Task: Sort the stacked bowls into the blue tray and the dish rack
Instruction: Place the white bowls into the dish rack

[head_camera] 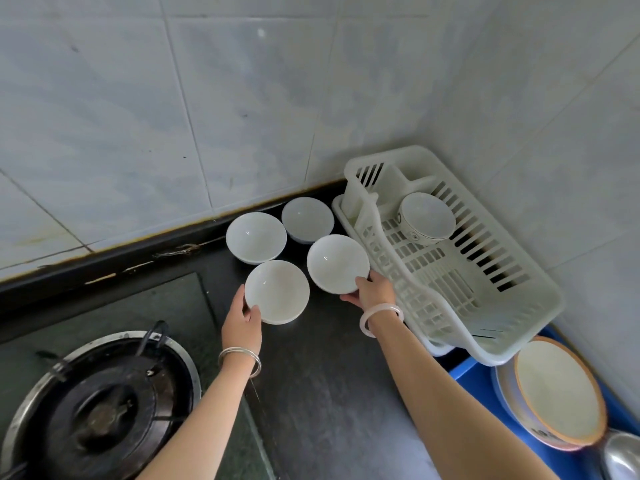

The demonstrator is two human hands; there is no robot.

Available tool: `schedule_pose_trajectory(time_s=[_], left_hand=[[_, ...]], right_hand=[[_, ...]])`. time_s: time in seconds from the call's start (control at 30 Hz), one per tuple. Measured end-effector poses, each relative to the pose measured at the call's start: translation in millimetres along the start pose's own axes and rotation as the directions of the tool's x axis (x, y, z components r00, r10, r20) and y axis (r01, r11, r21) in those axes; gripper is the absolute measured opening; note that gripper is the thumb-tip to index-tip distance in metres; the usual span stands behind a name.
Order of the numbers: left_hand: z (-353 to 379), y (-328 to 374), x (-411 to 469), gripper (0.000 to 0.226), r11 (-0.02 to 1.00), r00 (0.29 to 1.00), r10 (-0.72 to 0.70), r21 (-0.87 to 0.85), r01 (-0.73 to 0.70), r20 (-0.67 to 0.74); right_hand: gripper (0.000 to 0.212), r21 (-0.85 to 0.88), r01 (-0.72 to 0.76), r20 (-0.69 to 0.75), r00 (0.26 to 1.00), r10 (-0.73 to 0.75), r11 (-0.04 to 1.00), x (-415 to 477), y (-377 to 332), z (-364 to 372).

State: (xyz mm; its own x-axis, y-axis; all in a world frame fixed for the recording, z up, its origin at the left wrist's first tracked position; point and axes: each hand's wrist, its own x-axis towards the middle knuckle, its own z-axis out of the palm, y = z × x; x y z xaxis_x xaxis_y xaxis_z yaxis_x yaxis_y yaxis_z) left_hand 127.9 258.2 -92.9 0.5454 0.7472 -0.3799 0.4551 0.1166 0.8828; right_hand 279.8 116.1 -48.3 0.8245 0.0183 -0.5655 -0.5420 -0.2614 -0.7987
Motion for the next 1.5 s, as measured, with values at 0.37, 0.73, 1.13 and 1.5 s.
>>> schedule_pose_trajectory(time_s=[0.37,0.73,1.13,1.5], left_hand=[[-4,4,3,0.043,0.976,0.995,-0.099,-0.192,0.102,0.024],[-5,10,5,0.036,0.994,0.997,-0.063,-0.095,0.059,-0.041],[-5,12,9,0.037,0.994,0.997,-0.076,-0.074,0.075,-0.013],[-3,25,0,0.035,0.981,0.992,-0.129,-0.148,0.128,0.005]], right_hand=[[0.013,-0.216,0.109,0.155,0.985,-0.076,0.97,-43,-20,32],[0.008,-0.496,0.135,0.138,0.988,-0.075,0.858,-45,-12,51],[0.006,-0.574,0.14,0.149,0.987,-0.065,0.807,-35,-5,52],[0.036,-0.273,-0.067,0.258,0.956,0.14,0.96,-36,3,43]])
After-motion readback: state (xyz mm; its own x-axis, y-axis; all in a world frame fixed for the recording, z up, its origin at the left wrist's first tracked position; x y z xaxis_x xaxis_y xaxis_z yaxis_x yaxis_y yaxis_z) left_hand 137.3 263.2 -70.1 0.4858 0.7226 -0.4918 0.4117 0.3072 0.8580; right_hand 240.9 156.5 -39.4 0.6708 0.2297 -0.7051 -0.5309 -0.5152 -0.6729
